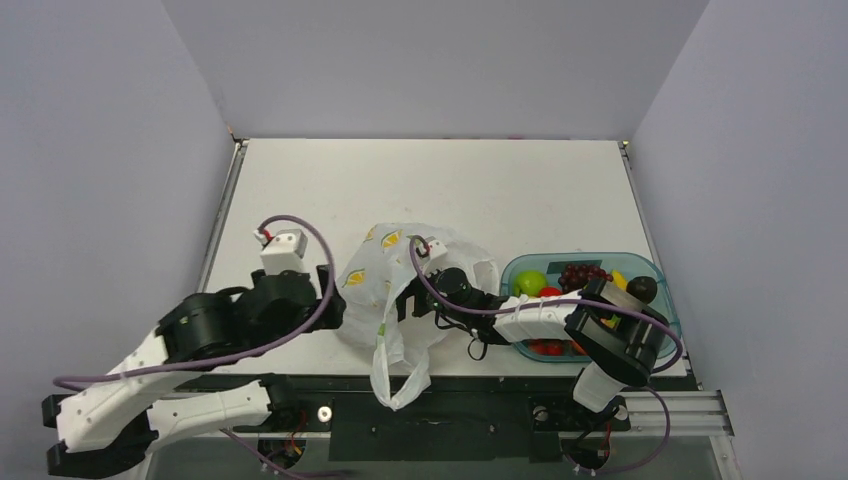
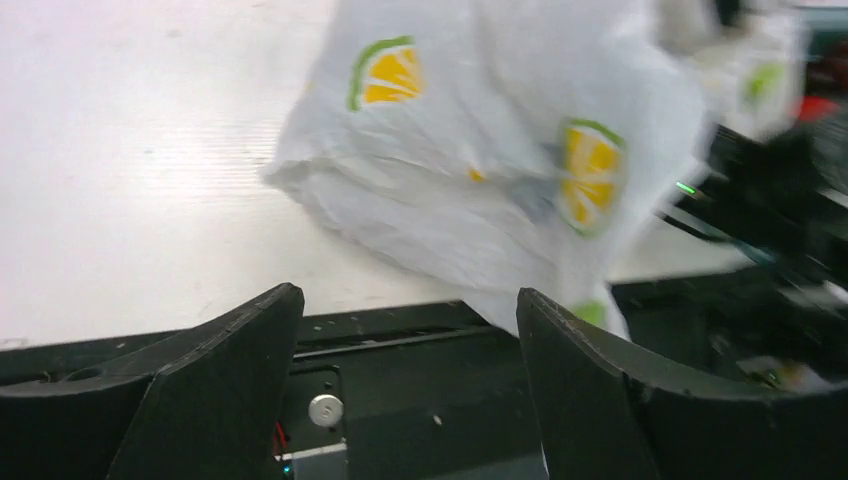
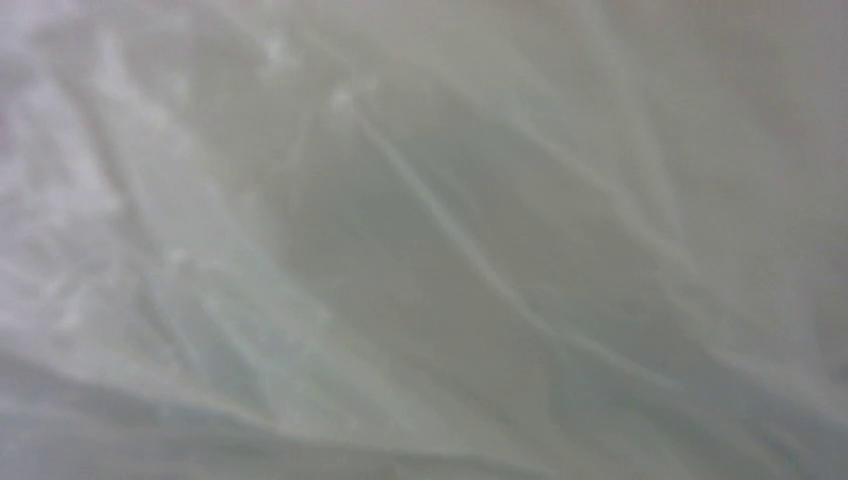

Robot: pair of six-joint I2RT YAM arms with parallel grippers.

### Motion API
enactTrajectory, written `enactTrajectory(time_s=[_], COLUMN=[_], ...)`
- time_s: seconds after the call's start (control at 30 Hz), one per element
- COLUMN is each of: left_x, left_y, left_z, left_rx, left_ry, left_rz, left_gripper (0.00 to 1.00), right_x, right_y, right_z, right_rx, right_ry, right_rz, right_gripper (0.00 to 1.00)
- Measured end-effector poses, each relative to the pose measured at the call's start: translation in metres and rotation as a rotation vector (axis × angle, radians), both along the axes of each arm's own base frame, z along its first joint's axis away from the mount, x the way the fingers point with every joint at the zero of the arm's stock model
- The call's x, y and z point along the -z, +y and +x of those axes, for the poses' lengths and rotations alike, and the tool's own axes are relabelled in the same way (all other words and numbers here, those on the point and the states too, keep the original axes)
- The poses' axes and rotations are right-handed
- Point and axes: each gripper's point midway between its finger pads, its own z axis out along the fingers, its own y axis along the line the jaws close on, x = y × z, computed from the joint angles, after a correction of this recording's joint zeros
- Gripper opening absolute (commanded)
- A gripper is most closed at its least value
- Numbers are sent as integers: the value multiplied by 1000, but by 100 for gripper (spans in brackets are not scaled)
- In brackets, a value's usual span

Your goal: Take the fake fruits out of the plastic bag

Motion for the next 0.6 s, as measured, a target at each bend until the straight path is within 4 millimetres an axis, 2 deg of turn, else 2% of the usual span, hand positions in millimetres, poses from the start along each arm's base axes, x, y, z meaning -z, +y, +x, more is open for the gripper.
enactTrajectory(time_s=[0.07,0.13,0.27,0.37,0.5,0.6], left_x=[31,68,130,154,175,196], left_y=[-1,6,34,35,17,4], left_z=[13,33,60,73,91,97], left_rx=[-54,-141,-283,-292,-240,-202], left_ry=[61,157,346,406,425,452], left_rz=[100,147,120,30,-73,-121], left_gripper=[66,60,59,59,54,51], right_x=[0,1,0,-1,-1,6], right_y=[2,3,5,6,10,15], right_z=[-1,-2,-4,-6,-8,-8], right_rx=[-10,-20,-35,-49,-71,-88], right_ry=[1,3,2,2,3,14], right_rz=[5,10,16,20,23,14], right_gripper=[79,79,79,79,80,81])
